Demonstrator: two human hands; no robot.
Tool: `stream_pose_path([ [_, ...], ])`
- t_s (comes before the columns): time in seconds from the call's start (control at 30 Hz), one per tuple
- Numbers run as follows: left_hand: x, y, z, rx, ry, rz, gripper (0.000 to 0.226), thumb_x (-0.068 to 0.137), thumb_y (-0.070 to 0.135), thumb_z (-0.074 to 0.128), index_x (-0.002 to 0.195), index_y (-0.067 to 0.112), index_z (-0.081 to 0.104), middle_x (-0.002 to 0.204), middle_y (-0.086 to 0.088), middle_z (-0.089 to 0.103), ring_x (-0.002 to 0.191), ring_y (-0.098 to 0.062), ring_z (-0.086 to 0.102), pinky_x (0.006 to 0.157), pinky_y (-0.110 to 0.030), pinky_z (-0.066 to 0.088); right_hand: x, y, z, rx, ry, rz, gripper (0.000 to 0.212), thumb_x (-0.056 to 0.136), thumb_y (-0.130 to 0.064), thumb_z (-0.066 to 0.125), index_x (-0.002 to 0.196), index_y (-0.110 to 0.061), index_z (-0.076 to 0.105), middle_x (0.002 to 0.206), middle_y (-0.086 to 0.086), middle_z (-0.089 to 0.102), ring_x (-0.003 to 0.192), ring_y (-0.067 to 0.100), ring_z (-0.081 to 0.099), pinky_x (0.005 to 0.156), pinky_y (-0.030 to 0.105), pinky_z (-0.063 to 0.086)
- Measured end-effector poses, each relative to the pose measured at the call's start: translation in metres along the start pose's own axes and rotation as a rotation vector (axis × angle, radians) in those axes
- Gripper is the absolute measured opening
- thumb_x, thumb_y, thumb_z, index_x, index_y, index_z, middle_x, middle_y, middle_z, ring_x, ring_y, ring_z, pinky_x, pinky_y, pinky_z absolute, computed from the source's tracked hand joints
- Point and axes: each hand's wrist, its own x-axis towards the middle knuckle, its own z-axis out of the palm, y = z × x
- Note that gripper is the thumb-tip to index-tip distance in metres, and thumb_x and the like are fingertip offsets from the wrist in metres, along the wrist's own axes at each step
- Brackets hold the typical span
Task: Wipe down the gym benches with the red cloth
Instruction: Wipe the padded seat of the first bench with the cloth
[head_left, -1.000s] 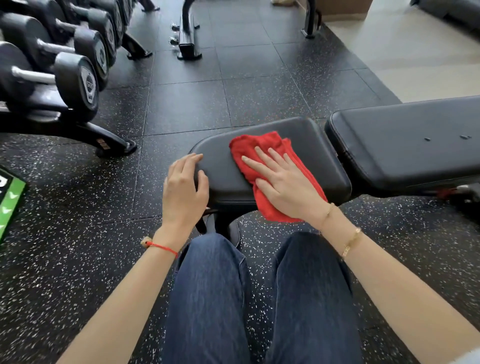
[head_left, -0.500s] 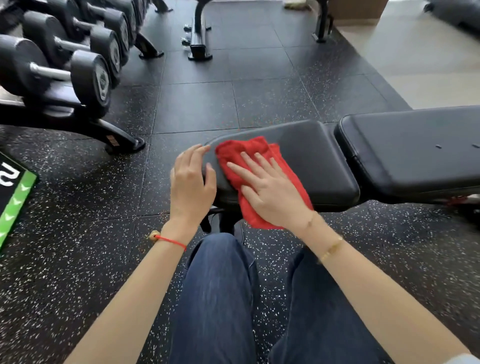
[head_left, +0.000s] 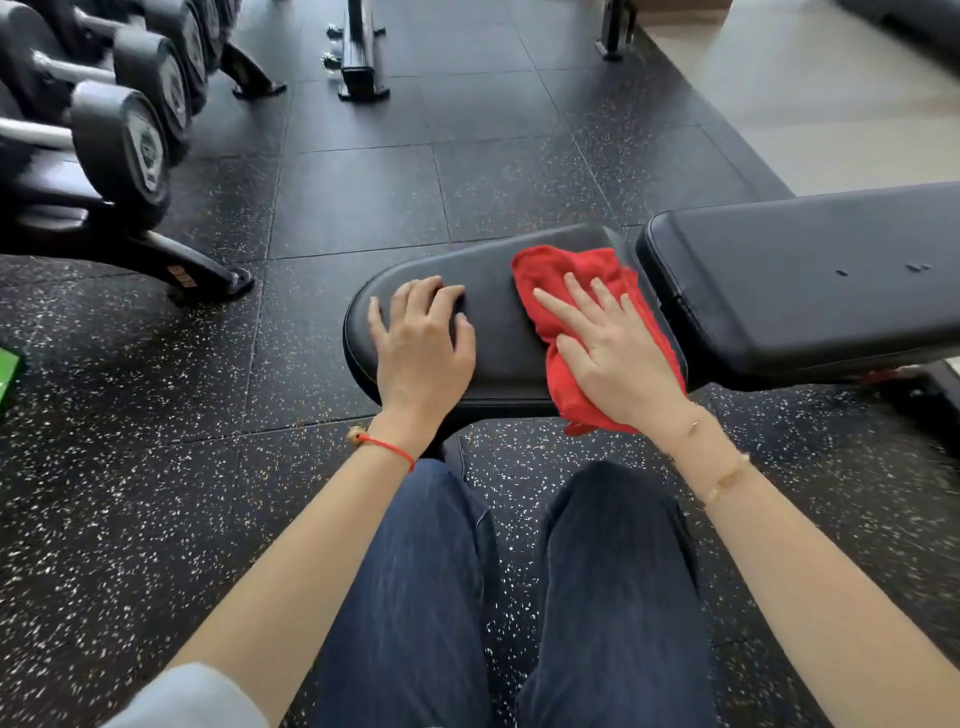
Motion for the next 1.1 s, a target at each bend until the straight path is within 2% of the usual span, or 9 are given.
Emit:
stream_pose_path([
  [0.23,-0.002,0.002,0.001,0.042,0.010,0.004,0.039,0.093,0.027,0.048,0.131,0.023,0.058,0.144,0.003,0.051,0.139,-0.019,0.038,0.120,-0.053,0.015,0.077,0.005,-0.008,-0.059,-0.061,0.202,0.054,0.101,-0.028,0.033,0.153,-0.038,0.020,0.164,0.003,0.006,0.151,0.032,0.004,0.122,0.048,0.000],
  [0.37,-0.001,0.000,0.000,0.045,0.008,0.006,0.040,0.093,0.029,0.048,0.131,0.024,0.058,0.144,0.003,0.051,0.139,-0.019,0.039,0.120,-0.053,0.016,0.069,-0.021,-0.001,-0.037,-0.114,0.060,0.056,0.101,-0.028,0.035,0.153,-0.038,0.019,0.164,0.001,0.007,0.151,0.029,0.003,0.122,0.048,-0.001],
  [0.5,-0.001,-0.002,0.000,0.035,0.009,0.022,0.041,0.093,0.030,0.048,0.133,0.023,0.058,0.145,0.002,0.052,0.139,-0.019,0.039,0.120,-0.052,0.016,0.013,-0.025,0.002,-0.080,-0.062,-0.051,0.059,0.097,-0.043,0.042,0.152,-0.044,0.020,0.163,-0.008,0.015,0.151,0.026,0.009,0.122,0.051,0.002],
  [0.6,-0.002,-0.005,0.000,0.025,-0.006,0.020,0.042,0.094,0.031,0.046,0.134,0.024,0.058,0.146,0.003,0.051,0.140,-0.019,0.038,0.120,-0.053,0.014,-0.003,-0.015,-0.003,-0.135,-0.047,0.053,0.059,0.095,-0.055,0.039,0.149,-0.053,0.014,0.160,-0.021,0.015,0.151,0.026,0.006,0.117,0.062,-0.002],
  [0.7,-0.002,-0.006,0.000,0.028,-0.015,0.032,0.043,0.094,0.032,0.045,0.135,0.025,0.057,0.147,0.003,0.050,0.141,-0.018,0.037,0.120,-0.053,0.014,0.014,-0.014,-0.005,-0.087,-0.073,0.176,0.056,0.096,-0.054,0.036,0.146,-0.059,0.012,0.159,-0.027,0.011,0.151,0.028,0.001,0.114,0.067,-0.001],
  [0.87,-0.003,-0.008,0.002,0.049,-0.019,0.044,0.044,0.095,0.032,0.043,0.137,0.025,0.055,0.148,0.003,0.048,0.142,-0.019,0.036,0.120,-0.053,0.014,0.047,-0.023,-0.002,-0.071,-0.075,0.212,0.054,0.100,-0.039,0.035,0.150,-0.049,0.017,0.163,-0.015,0.009,0.151,0.029,0.004,0.119,0.056,0.006],
  [1.0,-0.002,-0.009,0.005,0.050,-0.016,0.053,0.045,0.094,0.032,0.044,0.137,0.024,0.055,0.148,0.001,0.048,0.141,-0.021,0.036,0.121,-0.053,0.015,0.036,-0.028,0.001,-0.077,-0.012,0.108,0.052,0.101,-0.027,0.038,0.152,-0.031,0.028,0.162,0.000,0.018,0.148,0.030,0.016,0.117,0.044,0.020],
  [1.1,-0.002,-0.008,0.001,0.039,-0.024,0.064,0.042,0.095,0.029,0.046,0.135,0.024,0.057,0.147,0.003,0.050,0.141,-0.020,0.036,0.121,-0.055,0.012,0.015,-0.029,0.000,-0.095,0.024,0.056,0.051,0.101,-0.023,0.038,0.152,-0.023,0.031,0.161,0.004,0.023,0.147,0.030,0.020,0.116,0.041,0.023],
])
